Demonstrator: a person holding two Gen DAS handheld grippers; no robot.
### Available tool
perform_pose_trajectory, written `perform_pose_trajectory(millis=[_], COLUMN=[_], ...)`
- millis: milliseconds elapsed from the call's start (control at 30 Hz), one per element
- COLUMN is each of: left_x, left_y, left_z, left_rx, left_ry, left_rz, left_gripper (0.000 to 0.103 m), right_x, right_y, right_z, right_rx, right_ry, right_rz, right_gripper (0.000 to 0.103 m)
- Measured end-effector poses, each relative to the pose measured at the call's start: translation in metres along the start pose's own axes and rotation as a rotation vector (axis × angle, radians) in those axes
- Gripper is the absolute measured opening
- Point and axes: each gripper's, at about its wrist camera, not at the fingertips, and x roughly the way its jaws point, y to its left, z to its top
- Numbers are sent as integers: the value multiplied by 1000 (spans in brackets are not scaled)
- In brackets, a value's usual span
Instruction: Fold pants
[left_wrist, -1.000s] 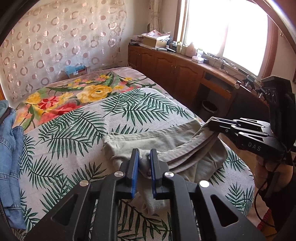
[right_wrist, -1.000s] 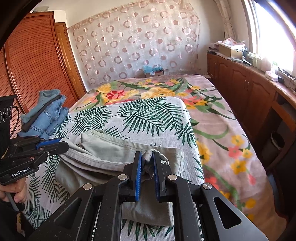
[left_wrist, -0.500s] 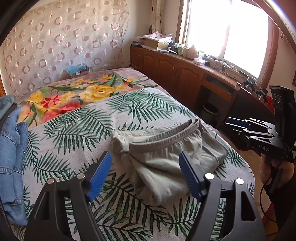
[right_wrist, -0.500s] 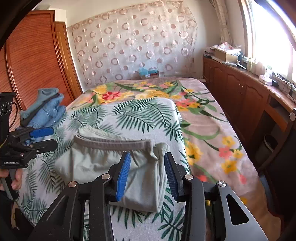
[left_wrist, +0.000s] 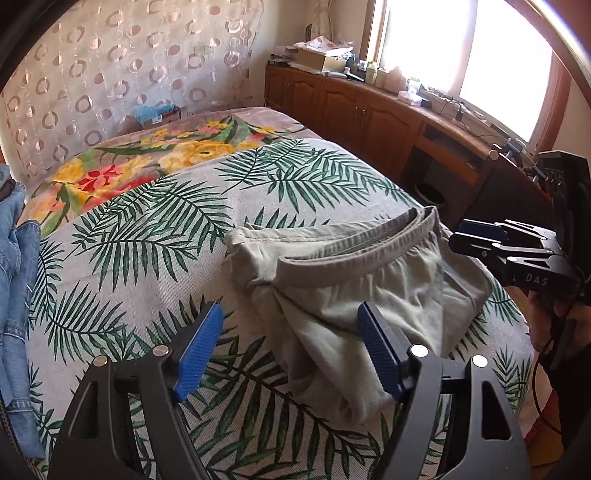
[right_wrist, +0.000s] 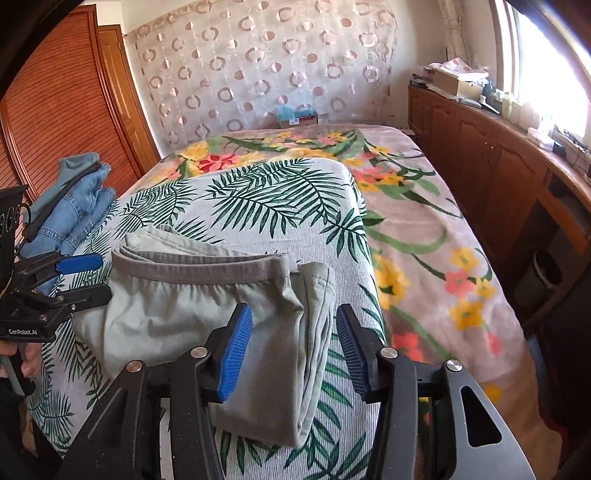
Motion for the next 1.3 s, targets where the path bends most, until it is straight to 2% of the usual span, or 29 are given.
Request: perform_pose_trajectory(millis=[333,433,467,500,567,633,667,867,1033,1200,1300], left_x=[25,29,30,31,31,27,24,-28,-83,-128,-138], left_y=[11,13,13,13,9,6,6,0,3,18,33], left_z=[5,6,6,5,4,4,4,-1,-14,-38,-55], left_rx=[-17,-27,-34,-37,-30,-21,-23,-9,-4,-17,-31], left_ry=[27,29,34,37,31,26,20,-67,-156,-189,-187], left_rz=[-31,-55,-69,-81,-91,-103,-106,-123,-90,-51,-6], left_gripper=[76,64,56,51,34,22,19,17,16,16,16], right_x=[24,26,26,25,25,24,21,-8,-44,-70,-73], right_y=[-10,-11,-11,-10,-9,-9,-9,7,36,67,84], right_z=[5,6,6,6,5,5,4,4,0,-8,-14], right_rx=[6,-6,-10,-11,-12,-10,-6,-32,-67,-110,-129], right_ry=[55,52,51,52,52,57,50,-17,-84,-116,-108], right_rz=[30,31,31,32,44,65,76,115,168,236,286], right_gripper=[51,51,51,48,27,11,9,8,8,8,8])
